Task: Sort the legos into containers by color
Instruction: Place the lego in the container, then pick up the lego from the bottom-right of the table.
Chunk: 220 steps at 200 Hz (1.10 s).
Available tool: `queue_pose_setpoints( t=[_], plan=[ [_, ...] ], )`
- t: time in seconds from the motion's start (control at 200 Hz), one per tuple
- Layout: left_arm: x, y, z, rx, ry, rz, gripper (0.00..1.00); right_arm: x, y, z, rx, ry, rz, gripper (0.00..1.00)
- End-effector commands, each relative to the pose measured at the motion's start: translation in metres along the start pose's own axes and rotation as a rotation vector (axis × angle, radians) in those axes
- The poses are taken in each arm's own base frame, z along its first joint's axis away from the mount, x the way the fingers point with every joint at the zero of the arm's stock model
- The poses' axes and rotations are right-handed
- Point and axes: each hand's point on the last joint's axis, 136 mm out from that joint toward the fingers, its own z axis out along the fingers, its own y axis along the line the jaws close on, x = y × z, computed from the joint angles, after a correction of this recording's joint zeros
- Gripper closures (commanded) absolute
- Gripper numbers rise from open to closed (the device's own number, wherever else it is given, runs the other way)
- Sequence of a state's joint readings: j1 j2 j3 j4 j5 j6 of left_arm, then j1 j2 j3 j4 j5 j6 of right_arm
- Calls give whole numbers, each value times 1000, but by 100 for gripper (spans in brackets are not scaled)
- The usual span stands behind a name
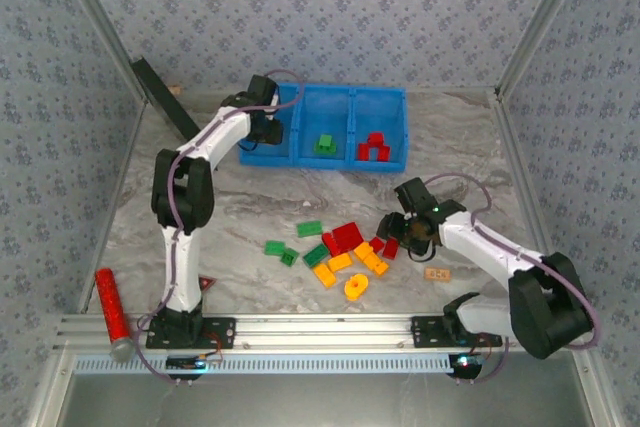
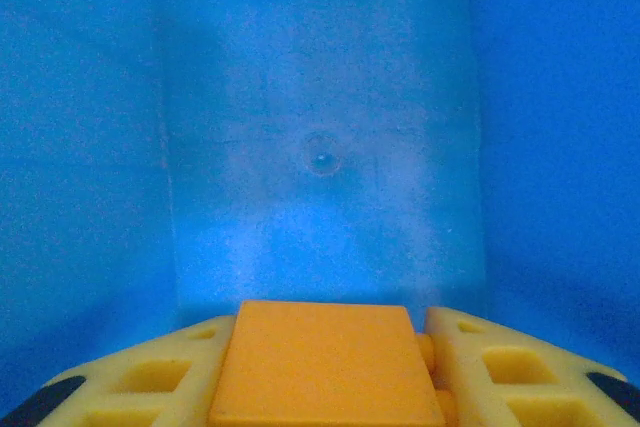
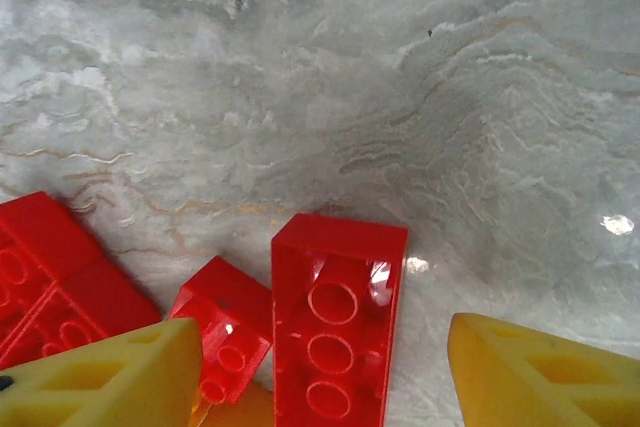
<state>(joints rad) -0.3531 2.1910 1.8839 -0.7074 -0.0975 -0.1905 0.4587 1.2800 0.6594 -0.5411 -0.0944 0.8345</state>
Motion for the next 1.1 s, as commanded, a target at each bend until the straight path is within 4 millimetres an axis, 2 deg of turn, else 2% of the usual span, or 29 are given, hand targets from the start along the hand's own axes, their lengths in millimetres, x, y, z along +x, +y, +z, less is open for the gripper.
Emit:
queue_pose_setpoints(
  t=[0.0,0.15,0.33,0.5,0.7,0.81,0.93,1.094],
  plan=[
    [10,3,15,-5,60,6,74,0,-2,5,17,15,8,35],
    [19,3,25,-1,89,-1,69,1,-7,10,46,21,0,37],
    [20,1,24,12,87,-12,56,3,-12,16,75,35,-11,45],
    [12,-4,12,50,65,-20,43,4,-13,22,92,45,-24,55],
    [-2,-7,-11,80,17,-18,38,2,-15,23,112,48,-57,64],
    [-11,-10,-28,101,-14,-17,36,-6,-14,11,122,25,-86,66],
    [-20,-13,-50,129,-59,-18,34,-20,-11,-13,134,-10,-97,68],
    [-27,-18,-86,179,-109,-21,32,-50,1,-46,136,-82,-167,69]
  ],
)
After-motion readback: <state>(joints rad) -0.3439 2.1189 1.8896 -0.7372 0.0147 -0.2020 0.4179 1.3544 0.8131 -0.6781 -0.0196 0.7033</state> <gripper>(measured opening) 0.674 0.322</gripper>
